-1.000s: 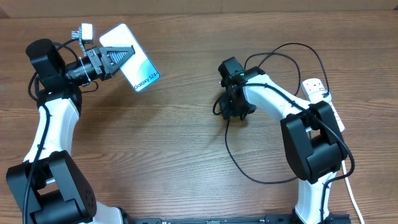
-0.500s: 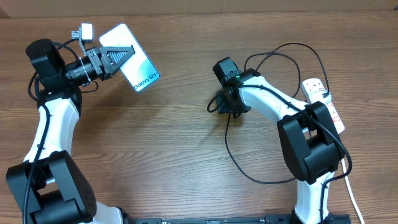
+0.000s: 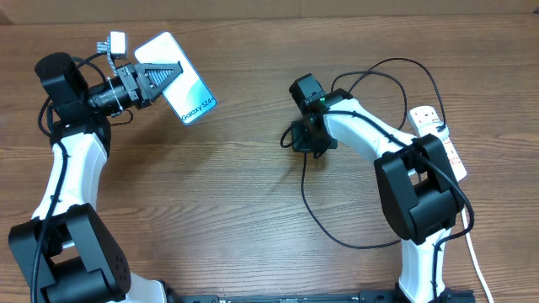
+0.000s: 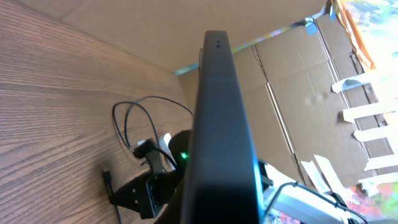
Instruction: Plug charger to phone and switch on socket
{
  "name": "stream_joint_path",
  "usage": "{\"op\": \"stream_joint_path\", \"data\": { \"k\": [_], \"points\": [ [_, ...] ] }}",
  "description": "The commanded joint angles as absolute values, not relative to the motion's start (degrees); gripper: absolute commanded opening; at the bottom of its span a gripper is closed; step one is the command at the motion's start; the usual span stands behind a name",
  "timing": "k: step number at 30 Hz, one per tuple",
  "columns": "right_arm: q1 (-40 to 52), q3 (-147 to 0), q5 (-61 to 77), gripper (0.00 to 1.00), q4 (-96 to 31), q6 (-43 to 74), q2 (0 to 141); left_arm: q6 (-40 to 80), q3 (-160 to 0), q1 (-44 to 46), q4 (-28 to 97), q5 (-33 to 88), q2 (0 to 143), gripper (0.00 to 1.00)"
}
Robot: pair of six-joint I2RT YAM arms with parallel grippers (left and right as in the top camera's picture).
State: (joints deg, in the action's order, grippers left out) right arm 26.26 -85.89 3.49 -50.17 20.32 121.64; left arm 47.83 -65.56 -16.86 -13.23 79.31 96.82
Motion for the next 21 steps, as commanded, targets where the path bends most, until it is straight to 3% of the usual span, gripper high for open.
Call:
{"op": "stream_joint_path", "data": {
  "k": [1,11,21],
  "points": [
    [25.3,-89.2,17.9,0.04,-53.4,12.4,123.7,46.6,-65.9,-16.2,-13.5,83.6,96.8,0.04],
    [25.1,-90.6,41.8,0.04,-66.3,-5.4,109.1,46.2,-65.9,-12.5,-13.8,83.8,96.8,0.04],
    [25.1,-90.0,44.7,0.04,-75.9,-10.0,97.1,48.4,-65.9,-8.2,-16.8,79.1,96.8,0.04]
  ]
}}
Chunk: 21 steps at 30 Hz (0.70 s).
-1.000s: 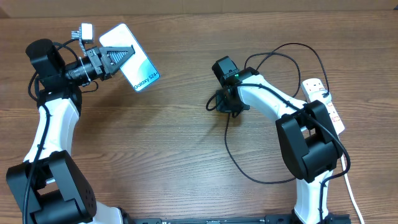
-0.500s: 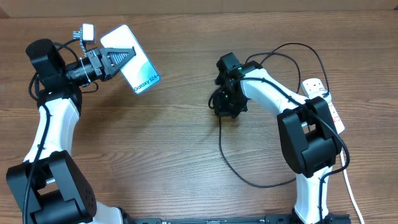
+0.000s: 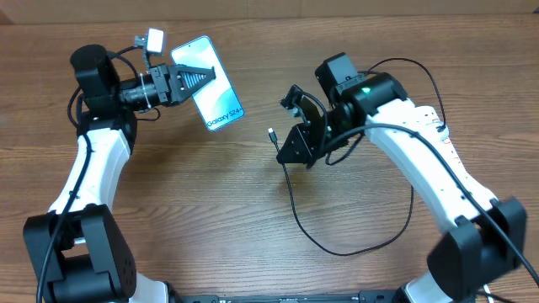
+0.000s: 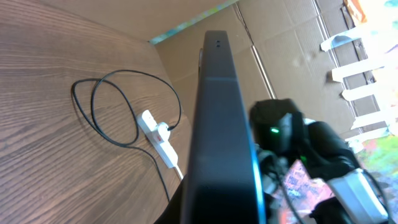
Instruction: Plug charger to phone and switch on socket
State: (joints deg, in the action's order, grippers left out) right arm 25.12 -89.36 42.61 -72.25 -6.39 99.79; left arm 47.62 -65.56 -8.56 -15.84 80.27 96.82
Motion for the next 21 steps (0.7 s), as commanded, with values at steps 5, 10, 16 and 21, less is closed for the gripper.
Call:
{"op": "stream_joint_path", "data": {
  "k": [5,10,16,21],
  "points": [
    [25.2,-90.0,44.4,0.04,-86.5,-14.9,93.3,49.1,-65.9,-8.1,-16.7,80.6,96.8,0.04],
    [25.2,-90.0,28.7,0.04,-84.2,-5.1,81.3,48.9,-65.9,-8.1,-16.7,79.4,96.8,0.04],
    [25.2,-78.5,22.6,0.04,-69.6,2.0,71.1,48.9,-65.9,-8.1,-16.7,78.4,96.8,0.04],
    [25.2,-60.2,22.9,0.04,-41.9,5.5,70.6,49.4,-65.9,-7.4,-16.8,78.4,96.8,0.04]
  ]
}}
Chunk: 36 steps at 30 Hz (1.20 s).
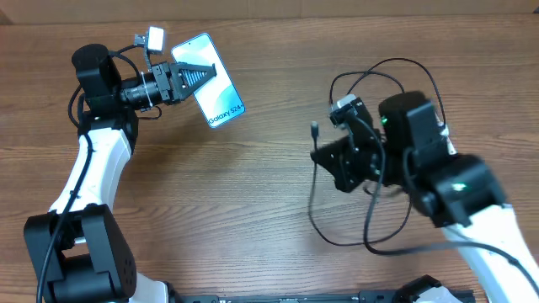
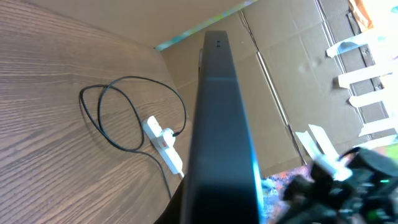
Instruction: Plug charger to phone and switch on socket
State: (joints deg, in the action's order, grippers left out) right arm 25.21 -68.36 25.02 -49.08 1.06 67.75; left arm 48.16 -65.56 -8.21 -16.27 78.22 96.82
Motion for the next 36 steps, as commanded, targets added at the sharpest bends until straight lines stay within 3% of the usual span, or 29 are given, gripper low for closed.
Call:
{"op": "stream_joint_path", "data": {
  "k": [1,7,15,20,26,36],
  "points": [
    [25.2,-58.1,24.4,0.04,-36.7,6.5,71.6,49.6,-65.9,-7.1,-16.8,78.4,96.7,0.04],
    [25.2,-57.1,40.9,0.04,-24.5,6.5,78.6,52.0,-66.0,-6.1,-19.2,79.2,96.7,0.04],
    [25.7,-58.4,54.4,0.04,-24.1,6.2,80.9,53.8,-66.0,-5.2,-26.0,80.4,96.8,0.04],
    [30.2,-58.7,51.4,0.04,-23.9,5.9,81.0,53.8,-66.0,-5.0,-26.1,80.6,96.7,0.04],
    [34.2,-62.7,36.3,0.04,-27.9,3.9,81.1,54.1,-66.0,-4.8,-26.0,82.2,96.7,0.04],
    [34.3,-66.5,36.9,0.04,-28.9,1.7,84.3,54.0,-66.0,-4.8,-27.7,88.6,96.7,0.04]
  ]
}}
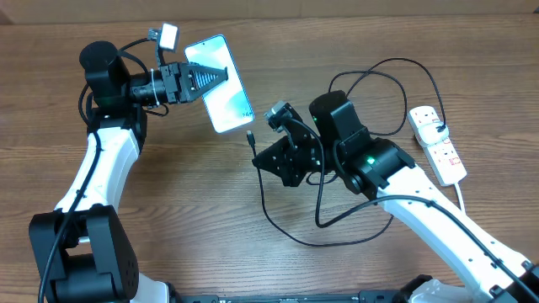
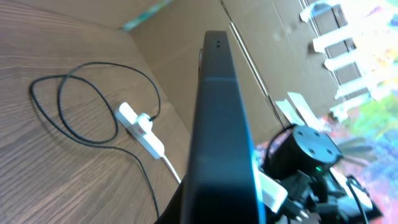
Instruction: Plug charger to phone and switch on socket
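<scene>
My left gripper (image 1: pixel 206 77) is shut on a phone (image 1: pixel 226 105) with a light blue screen and holds it in the air, lower end toward the right. The left wrist view shows the phone (image 2: pixel 224 124) edge-on as a dark slab. My right gripper (image 1: pixel 258 158) is shut on the black charger cable (image 1: pixel 263 206). The cable's small plug (image 1: pixel 250 135) sticks up just below the phone's lower end, not touching it. The white power strip (image 1: pixel 438 139) lies at the far right, with the charger's adapter plugged into its far end. Its switch state is too small to tell.
The cable loops over the table behind and below my right arm (image 1: pixel 396 181) and runs to the power strip (image 2: pixel 140 127). A cardboard wall (image 2: pixel 205 43) stands behind the table's far edge.
My right gripper has moved left with the cable, bringing the plug from mid-table to just under the phone's lower end. The phone has shifted slightly to the right.
First my right gripper was down at the cable on the table while the left held the phone far left. Then the cable end was lifted and the phone was further right. After that the right arm was back to the right. Now the plug is close under the phone.
</scene>
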{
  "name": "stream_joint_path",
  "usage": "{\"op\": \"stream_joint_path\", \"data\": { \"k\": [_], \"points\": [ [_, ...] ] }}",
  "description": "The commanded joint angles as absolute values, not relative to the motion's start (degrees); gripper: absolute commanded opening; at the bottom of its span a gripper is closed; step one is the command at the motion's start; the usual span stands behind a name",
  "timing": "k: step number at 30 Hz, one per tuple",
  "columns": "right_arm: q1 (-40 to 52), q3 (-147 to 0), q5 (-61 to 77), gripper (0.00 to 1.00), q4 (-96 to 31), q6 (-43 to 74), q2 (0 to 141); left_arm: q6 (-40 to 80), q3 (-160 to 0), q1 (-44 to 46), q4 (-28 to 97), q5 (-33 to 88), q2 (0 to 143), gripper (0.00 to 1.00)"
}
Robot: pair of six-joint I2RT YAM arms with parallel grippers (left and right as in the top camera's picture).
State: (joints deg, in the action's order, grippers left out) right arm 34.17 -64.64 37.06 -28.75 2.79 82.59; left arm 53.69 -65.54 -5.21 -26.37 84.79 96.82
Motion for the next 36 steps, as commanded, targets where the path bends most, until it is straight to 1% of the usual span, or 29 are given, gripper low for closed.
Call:
{"op": "stream_joint_path", "data": {
  "k": [1,12,36],
  "points": [
    [34.3,-66.7,37.9,0.04,-28.8,1.7,84.8,54.1,-66.0,-4.7,-28.1,88.6,96.7,0.04],
    [34.8,-67.0,40.6,0.04,-25.8,1.5,86.0,54.2,-66.0,-3.4,-29.3,88.6,96.7,0.05],
    [35.6,-67.2,39.9,0.04,-25.6,0.1,86.0,53.8,-66.0,-3.2,-30.8,90.5,96.7,0.04]
  ]
}}
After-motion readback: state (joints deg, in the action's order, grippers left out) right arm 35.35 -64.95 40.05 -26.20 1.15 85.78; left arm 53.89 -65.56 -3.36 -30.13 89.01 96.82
